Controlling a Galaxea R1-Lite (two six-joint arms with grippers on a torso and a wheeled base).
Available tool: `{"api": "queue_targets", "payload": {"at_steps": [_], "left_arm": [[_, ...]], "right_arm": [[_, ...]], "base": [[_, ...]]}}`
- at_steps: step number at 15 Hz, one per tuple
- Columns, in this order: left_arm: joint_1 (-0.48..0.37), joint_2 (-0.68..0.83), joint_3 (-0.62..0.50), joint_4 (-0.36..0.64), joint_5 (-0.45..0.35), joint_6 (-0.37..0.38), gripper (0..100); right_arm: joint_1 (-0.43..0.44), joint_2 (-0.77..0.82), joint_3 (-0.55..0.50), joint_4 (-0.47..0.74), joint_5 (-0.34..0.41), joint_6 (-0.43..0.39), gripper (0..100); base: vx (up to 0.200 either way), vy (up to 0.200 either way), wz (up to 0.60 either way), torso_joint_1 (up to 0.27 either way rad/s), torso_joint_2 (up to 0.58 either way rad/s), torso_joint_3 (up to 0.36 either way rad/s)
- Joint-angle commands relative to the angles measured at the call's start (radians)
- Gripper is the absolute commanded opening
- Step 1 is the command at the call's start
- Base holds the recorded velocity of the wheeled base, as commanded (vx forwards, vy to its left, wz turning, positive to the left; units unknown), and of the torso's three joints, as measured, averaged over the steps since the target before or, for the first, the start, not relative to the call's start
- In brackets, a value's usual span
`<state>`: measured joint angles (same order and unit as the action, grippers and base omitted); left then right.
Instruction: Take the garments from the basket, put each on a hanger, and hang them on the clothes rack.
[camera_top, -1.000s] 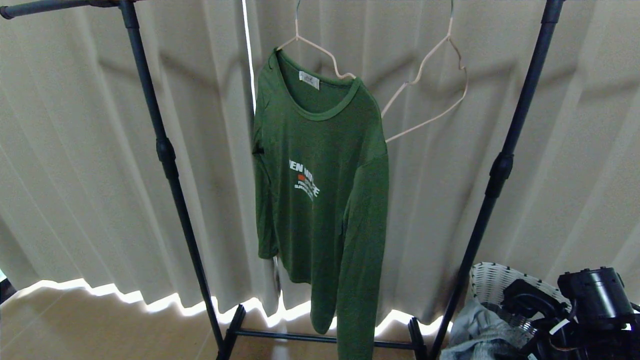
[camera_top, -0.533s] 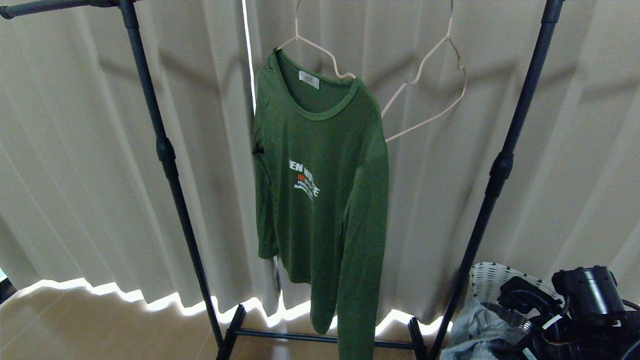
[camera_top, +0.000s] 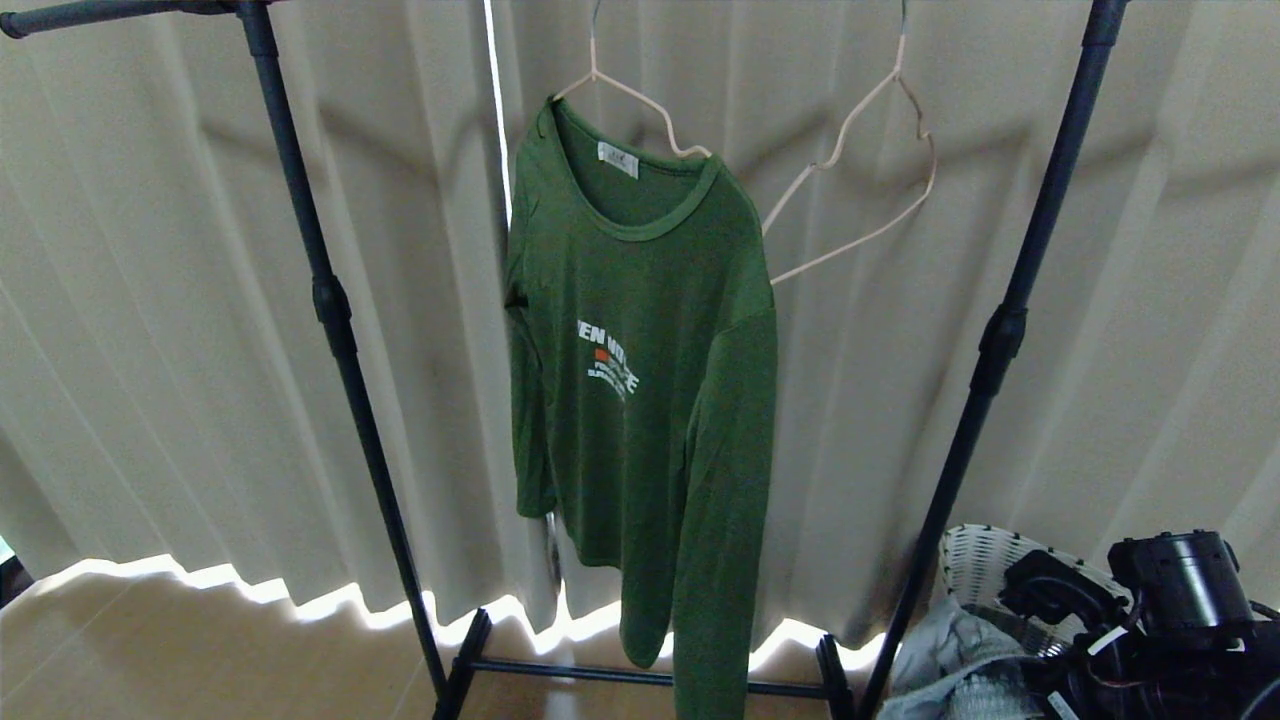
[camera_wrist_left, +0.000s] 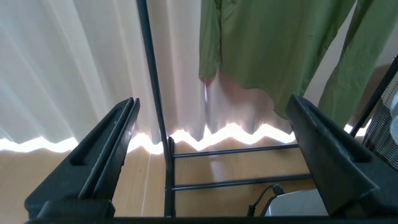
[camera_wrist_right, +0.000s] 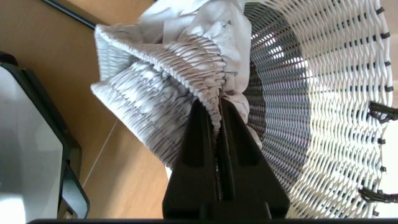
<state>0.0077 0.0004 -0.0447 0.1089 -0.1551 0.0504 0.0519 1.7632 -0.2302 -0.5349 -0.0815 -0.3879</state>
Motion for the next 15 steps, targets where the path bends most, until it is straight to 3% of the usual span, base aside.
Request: {"api": "queue_targets", "payload": {"at_steps": [1, 6, 8, 11, 15], "left_arm": [[0.0, 0.0, 0.0, 0.0, 0.0, 0.0, 100], [0.0, 0.0, 0.0, 0.0, 0.0, 0.0, 100], [0.0, 0.0, 0.0, 0.0, 0.0, 0.0, 100], [0.0, 0.0, 0.0, 0.0, 0.0, 0.0, 100], [0.0, 0.0, 0.0, 0.0, 0.0, 0.0, 100]], "right_arm": [[0.0, -0.024, 0.003, -0.002, 0.0, 0.0, 0], [0.031, -0.168, 0.003, -0.004, 0.014, 0.004, 0], [0.048, -0.22, 0.005, -0.045, 0.017, 0.021, 0], [0.043, -0.271, 0.002, -0.203, 0.043, 0.055, 0], [0.036, -0.307, -0.014, -0.257, 0.048, 0.058, 0]], "base": [[0.0, 0.0, 0.0, 0.0, 0.0, 0.0], [0.0, 0.0, 0.0, 0.0, 0.0, 0.0], [0.0, 0.0, 0.0, 0.0, 0.0, 0.0], [0.0, 0.0, 0.0, 0.0, 0.0, 0.0], [0.0, 0.0, 0.0, 0.0, 0.0, 0.0]]}}
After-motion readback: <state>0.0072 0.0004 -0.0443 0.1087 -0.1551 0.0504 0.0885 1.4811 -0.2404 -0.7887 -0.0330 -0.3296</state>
